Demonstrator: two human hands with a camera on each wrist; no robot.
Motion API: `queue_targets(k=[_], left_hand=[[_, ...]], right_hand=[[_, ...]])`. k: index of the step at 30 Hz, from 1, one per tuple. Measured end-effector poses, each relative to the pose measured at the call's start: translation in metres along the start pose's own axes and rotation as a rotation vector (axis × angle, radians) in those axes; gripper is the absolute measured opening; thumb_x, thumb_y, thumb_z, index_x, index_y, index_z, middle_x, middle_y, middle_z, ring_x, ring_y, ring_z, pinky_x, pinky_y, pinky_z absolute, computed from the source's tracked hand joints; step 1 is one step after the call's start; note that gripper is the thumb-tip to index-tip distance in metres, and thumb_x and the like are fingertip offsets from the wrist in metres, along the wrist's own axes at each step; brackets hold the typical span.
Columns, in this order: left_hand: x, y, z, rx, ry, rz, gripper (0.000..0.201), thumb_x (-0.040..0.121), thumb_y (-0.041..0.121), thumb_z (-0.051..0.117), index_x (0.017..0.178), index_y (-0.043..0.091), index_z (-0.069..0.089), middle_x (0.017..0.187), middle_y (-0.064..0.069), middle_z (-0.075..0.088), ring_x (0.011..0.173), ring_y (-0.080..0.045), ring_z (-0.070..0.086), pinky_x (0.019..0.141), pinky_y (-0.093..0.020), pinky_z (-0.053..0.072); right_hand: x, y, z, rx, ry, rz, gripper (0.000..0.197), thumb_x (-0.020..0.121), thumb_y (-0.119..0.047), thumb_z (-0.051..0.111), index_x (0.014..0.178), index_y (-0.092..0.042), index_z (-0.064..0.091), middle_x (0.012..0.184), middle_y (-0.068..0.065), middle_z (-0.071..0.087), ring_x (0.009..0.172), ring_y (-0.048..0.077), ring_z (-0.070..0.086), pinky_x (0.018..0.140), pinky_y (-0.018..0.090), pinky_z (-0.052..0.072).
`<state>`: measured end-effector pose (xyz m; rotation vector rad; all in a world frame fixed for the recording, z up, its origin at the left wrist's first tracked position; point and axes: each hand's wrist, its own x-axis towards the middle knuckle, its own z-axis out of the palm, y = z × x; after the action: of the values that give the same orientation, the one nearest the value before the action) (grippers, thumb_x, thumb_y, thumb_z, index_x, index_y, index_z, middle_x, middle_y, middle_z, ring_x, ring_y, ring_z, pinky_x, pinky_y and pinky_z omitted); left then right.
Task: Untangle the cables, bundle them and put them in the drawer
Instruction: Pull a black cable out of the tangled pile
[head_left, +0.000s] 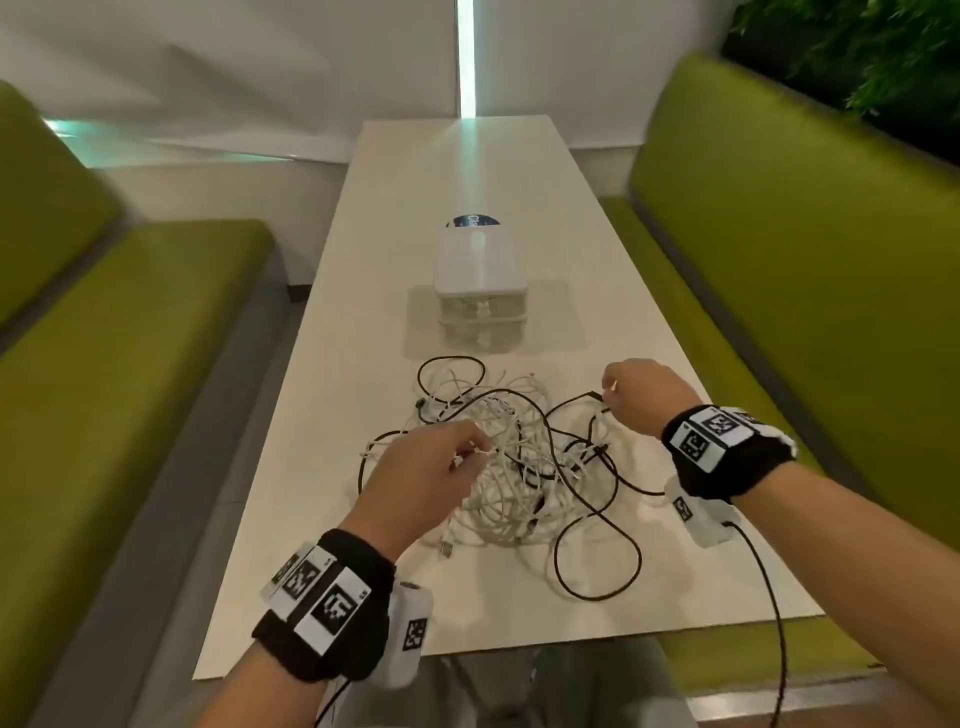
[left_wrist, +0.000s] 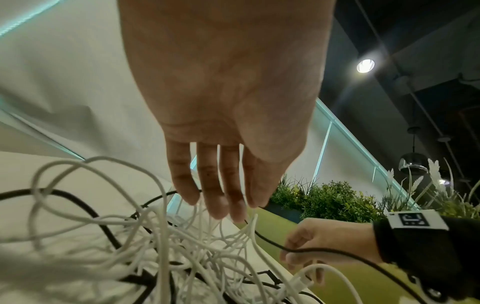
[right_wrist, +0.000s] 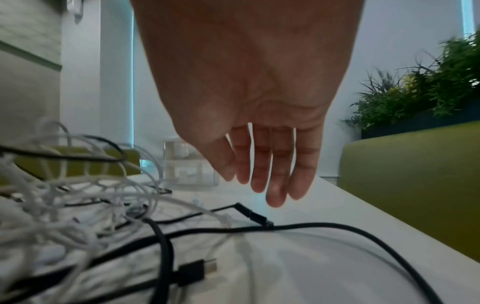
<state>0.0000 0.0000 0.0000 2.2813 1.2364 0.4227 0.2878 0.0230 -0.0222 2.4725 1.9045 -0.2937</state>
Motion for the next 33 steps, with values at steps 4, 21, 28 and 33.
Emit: queue_targets(k=[4,21,28,33], left_hand=[[0.015,0.006,-0.004,0.028,0.042,0.015,0.009,0.094,0.034,0.056,0.097,0.031,0.064,0.082,0.017,0.061,0.065,0.002,0.055,0.064,-0.02,0.039],[0.005,0.051,-0.022,-0.242,0.298,0.229,0.022,0.092,0.018,0.061,0.112,0.024,0.068,0.084,0.009,0.069,0.076,-0.006,0.062,0.07,-0.026,0.048],[-0.021,0.038,-0.038,-0.462,0.54,0.133,0.035,0.094,0.036,0.06,0.071,0.011,0.065,0.065,-0.004,0.065,0.063,-0.022,0.062,0.066,-0.042,0.051],[-0.031,0.029,-0.037,-0.82,0.455,-0.006,0.057,0.095,0.051,0.037,0.056,0.011,0.052,0.059,-0.001,0.057,0.067,-0.017,0.059,0.076,-0.023,0.049]], right_hand=[[0.016,-0.008,0.017,-0.101,-0.12,-0.01,0.032,0.099,-0.021,0.044,0.127,-0.01,0.053,0.125,0.013,0.049,0.111,0.033,0.056,0.091,0.04,0.048],[-0.115,-0.088,-0.104,0.405,0.193,-0.546,0.009,0.084,-0.036,0.071,0.089,-0.027,0.072,0.077,-0.014,0.062,0.068,0.002,0.054,0.06,0.011,0.037],[-0.124,-0.102,-0.052,0.525,0.04,-0.465,0.049,0.09,-0.051,0.056,0.134,-0.028,0.051,0.124,-0.009,0.063,0.111,0.006,0.059,0.094,0.029,0.048],[-0.119,-0.125,-0.028,0.563,0.037,-0.513,0.01,0.096,-0.034,0.057,0.095,-0.025,0.062,0.066,-0.013,0.058,0.063,0.004,0.053,0.061,0.023,0.041]])
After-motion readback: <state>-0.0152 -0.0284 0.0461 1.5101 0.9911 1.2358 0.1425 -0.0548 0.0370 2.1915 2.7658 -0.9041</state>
